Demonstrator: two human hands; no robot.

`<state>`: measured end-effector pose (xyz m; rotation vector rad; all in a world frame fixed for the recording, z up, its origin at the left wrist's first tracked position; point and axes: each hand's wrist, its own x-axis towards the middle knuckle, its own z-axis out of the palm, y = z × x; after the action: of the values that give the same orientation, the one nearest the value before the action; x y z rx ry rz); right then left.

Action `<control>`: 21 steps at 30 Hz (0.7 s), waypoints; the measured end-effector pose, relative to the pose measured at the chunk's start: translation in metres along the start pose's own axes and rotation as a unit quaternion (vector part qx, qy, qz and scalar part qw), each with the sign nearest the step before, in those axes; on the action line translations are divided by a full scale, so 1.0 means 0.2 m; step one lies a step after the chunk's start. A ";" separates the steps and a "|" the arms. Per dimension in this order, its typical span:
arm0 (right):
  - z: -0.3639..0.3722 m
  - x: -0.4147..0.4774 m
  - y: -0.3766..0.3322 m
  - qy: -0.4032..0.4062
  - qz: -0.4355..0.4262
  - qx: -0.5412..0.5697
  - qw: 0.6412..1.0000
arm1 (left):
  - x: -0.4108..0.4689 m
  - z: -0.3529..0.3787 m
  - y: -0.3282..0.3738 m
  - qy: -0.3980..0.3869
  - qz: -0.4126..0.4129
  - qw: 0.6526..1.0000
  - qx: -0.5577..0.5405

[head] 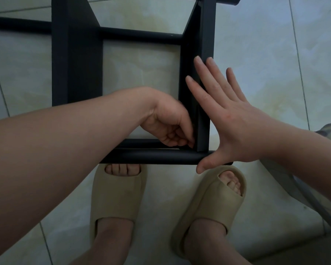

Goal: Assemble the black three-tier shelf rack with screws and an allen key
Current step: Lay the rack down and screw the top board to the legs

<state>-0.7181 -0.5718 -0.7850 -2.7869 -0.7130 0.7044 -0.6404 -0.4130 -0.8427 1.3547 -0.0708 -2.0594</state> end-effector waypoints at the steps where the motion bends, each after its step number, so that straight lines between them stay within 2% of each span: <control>1: 0.00 0.00 0.00 0.000 0.000 -0.001 1.000 | 0.00 0.00 0.00 0.004 0.001 1.000 -0.001; 21: 0.01 0.00 0.00 0.002 -0.002 -0.001 1.000 | -0.01 0.01 0.00 0.006 -0.009 1.000 0.017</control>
<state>-0.7179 -0.5721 -0.7865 -2.7875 -0.7178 0.6977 -0.6412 -0.4129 -0.8403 1.3926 -0.0890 -2.0726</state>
